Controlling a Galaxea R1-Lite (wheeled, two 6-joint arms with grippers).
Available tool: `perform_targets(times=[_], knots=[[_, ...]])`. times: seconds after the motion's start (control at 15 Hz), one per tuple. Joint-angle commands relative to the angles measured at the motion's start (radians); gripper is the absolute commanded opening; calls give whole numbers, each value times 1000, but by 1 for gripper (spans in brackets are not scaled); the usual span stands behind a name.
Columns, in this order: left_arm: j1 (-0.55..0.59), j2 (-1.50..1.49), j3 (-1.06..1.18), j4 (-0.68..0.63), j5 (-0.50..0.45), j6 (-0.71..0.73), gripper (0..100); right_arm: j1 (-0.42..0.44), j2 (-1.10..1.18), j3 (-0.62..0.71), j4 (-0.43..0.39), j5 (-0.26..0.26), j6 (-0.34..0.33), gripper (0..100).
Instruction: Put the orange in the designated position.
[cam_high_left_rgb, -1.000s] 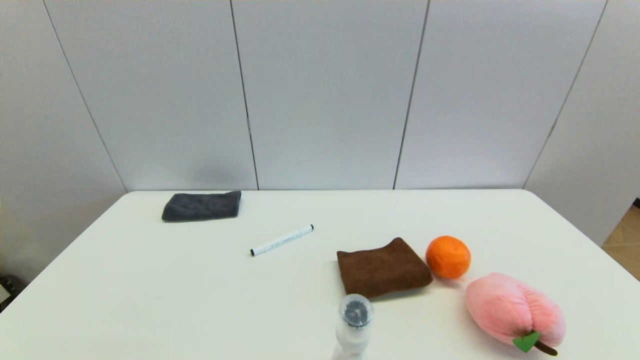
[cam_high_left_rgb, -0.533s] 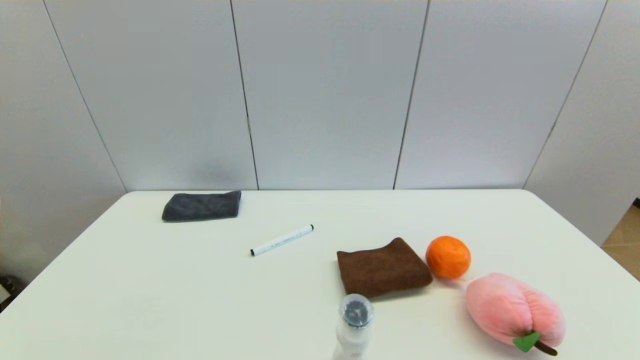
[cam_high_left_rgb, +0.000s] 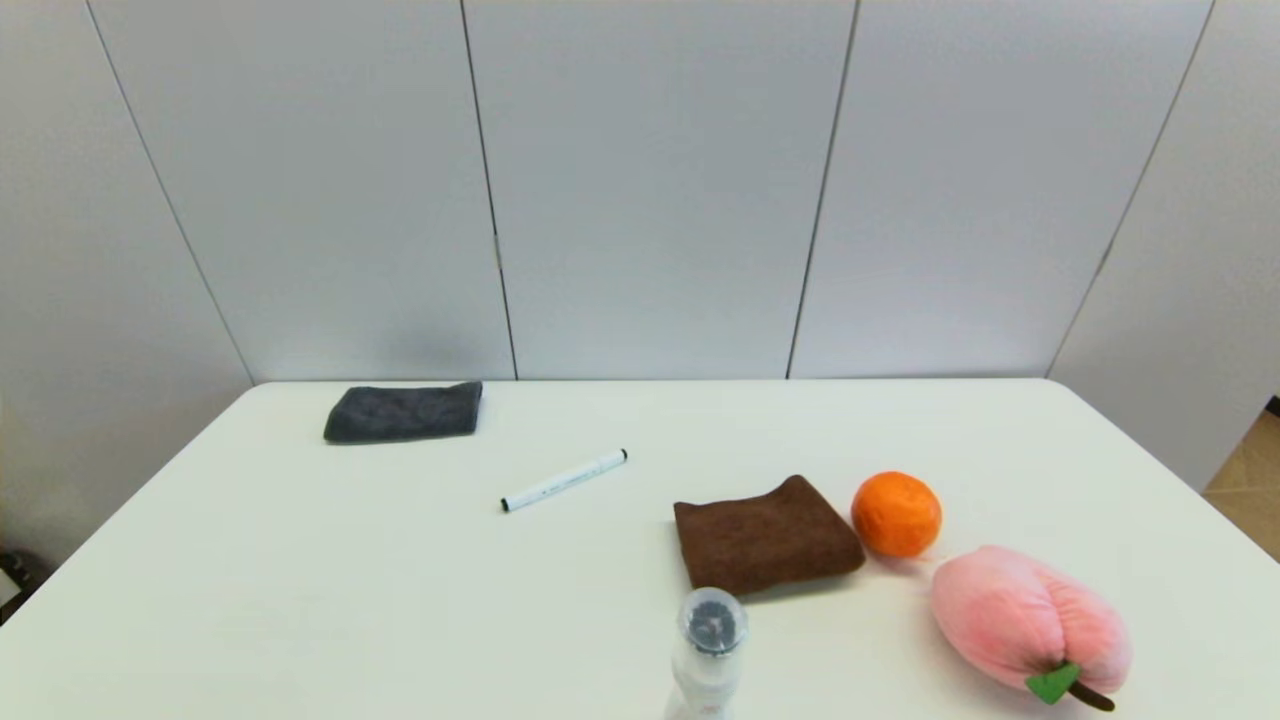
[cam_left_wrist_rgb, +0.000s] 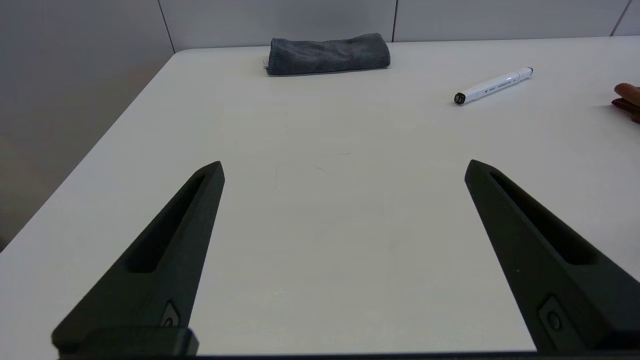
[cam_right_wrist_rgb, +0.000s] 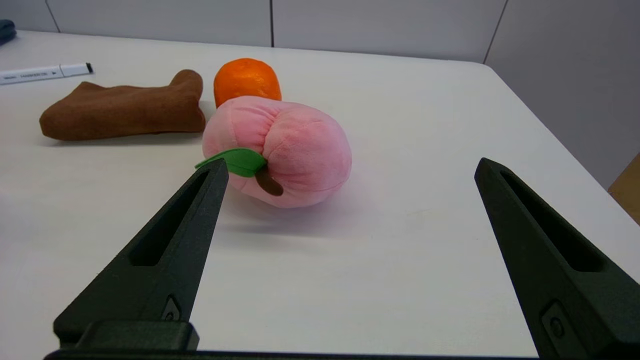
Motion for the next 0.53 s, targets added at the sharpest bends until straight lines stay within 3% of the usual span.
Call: perform_targets(times=[0.07, 0.53], knots=[[0, 0, 0, 0, 0, 1, 100, 0, 4, 0, 1, 2, -8, 100], [0, 0, 0, 0, 0, 1, 100, 0, 4, 0, 1, 2, -6, 100]])
